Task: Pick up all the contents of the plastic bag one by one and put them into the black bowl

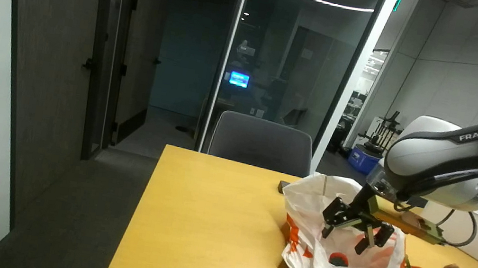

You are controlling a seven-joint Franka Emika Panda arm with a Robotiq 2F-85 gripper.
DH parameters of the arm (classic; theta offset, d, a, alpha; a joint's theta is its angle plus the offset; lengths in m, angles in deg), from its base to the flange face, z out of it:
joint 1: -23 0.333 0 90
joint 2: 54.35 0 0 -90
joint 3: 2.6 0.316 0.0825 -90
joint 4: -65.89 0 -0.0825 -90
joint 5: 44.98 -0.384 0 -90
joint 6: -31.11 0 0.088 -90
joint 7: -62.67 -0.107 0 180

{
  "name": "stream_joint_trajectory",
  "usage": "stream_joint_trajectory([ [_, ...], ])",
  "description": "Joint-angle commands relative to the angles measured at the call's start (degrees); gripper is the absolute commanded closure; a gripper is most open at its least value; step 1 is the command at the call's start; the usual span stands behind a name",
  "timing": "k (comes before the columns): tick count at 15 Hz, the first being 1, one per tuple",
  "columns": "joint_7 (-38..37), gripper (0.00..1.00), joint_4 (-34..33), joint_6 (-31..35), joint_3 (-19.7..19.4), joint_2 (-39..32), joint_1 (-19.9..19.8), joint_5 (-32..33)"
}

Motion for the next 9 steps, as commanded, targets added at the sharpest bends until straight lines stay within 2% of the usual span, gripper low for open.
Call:
stream_joint_trajectory([
  [1, -0.08, 0.0, -3.77, 0.28, -1.34, -4.81, -0.13, -0.2],
  [7, -0.6, 0.0, -6.48, -0.25, -3.17, -10.05, -0.19, -0.17],
  [8, -0.67, 0.03, -6.72, -0.06, -3.38, -10.53, -0.1, 0.06],
  [9, -0.49, 0.26, -6.9, 0.01, -3.46, -10.83, -0.11, 0.0],
])
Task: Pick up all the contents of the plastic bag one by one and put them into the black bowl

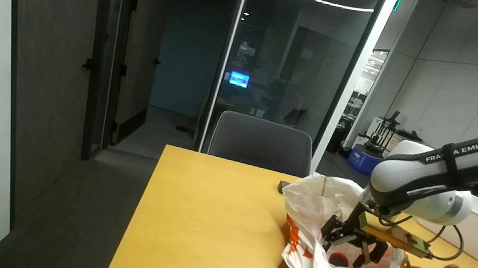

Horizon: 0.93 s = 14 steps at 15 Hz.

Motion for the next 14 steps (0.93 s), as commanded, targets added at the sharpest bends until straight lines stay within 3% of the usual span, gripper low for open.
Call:
stream_joint_trajectory([
  [1, -0.25, 0.27, -2.3, 0.09, -0.45, -1.59, 0.29, -0.15],
  [2, -0.17, 0.28, -2.48, 0.04, -0.45, -1.68, 0.28, -0.27],
  [8, -0.37, 0.73, -1.34, -0.85, -0.79, 1.34, 0.14, -0.02],
  [11, 0.23, 0.73, -0.26, -2.58, -0.71, 4.71, -0.07, -0.19],
  [14, 6.17, 0.73, 0.81, -8.2, 1.04, 10.44, -1.77, -4.82],
])
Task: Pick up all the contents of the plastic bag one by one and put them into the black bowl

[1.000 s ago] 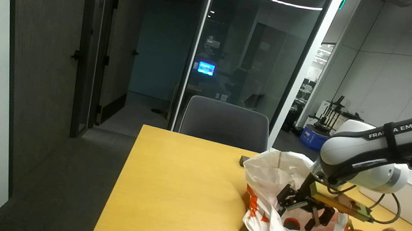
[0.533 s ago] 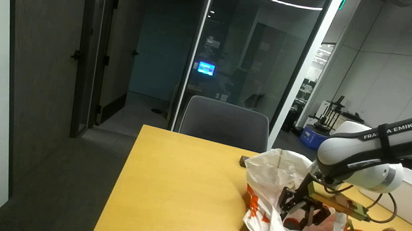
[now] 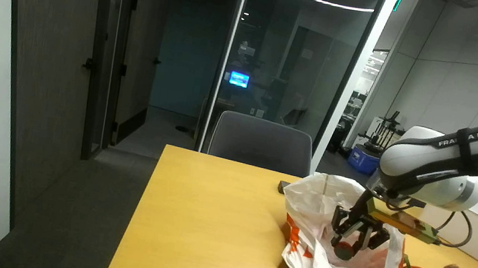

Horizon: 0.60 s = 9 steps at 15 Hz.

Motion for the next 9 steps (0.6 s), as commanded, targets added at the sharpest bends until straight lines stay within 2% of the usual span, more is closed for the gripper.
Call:
stream_joint_trajectory([
  [1, 9.13, 0.73, 2.09, -8.6, 2.08, 9.15, -2.42, -7.4],
  [2, 13.77, 0.73, 1.77, -12.87, 2.42, 11.24, -3.24, -11.35],
  [5, 22.59, 0.73, 0.87, -27.1, 0.58, 17.73, -4.41, -17.78],
  [7, 23.12, 0.73, 0.76, -35.26, -1.5, 21.88, -5.03, -17.06],
  [9, 20.54, 0.73, 1.19, -38.33, -3.1, 24.5, -5.83, -15.08],
])
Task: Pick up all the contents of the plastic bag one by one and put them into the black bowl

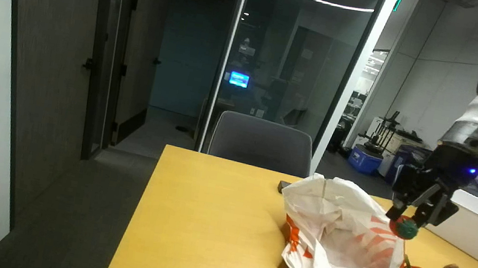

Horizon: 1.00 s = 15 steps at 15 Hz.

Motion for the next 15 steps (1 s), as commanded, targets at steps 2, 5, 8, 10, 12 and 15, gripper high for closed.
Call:
stream_joint_trajectory([
  [2, -3.96, 0.73, 3.04, -3.85, -3.28, 6.26, -2.4, 2.35],
  [5, -9.65, 0.73, 7.06, -0.84, -4.7, 6.65, -4.42, 4.12],
  [8, -14.47, 0.73, 11.82, 3.03, -6.29, 5.48, -6.66, 5.73],
  [10, -17.69, 0.73, 14.96, 7.38, -7.28, 4.63, -8.18, 7.44],
  [12, -21.19, 0.73, 17.48, 11.35, -8.31, 4.08, -9.68, 9.16],
  [15, -27.18, 0.73, 20.15, 15.89, -9.91, 3.6, -11.86, 11.67],
])
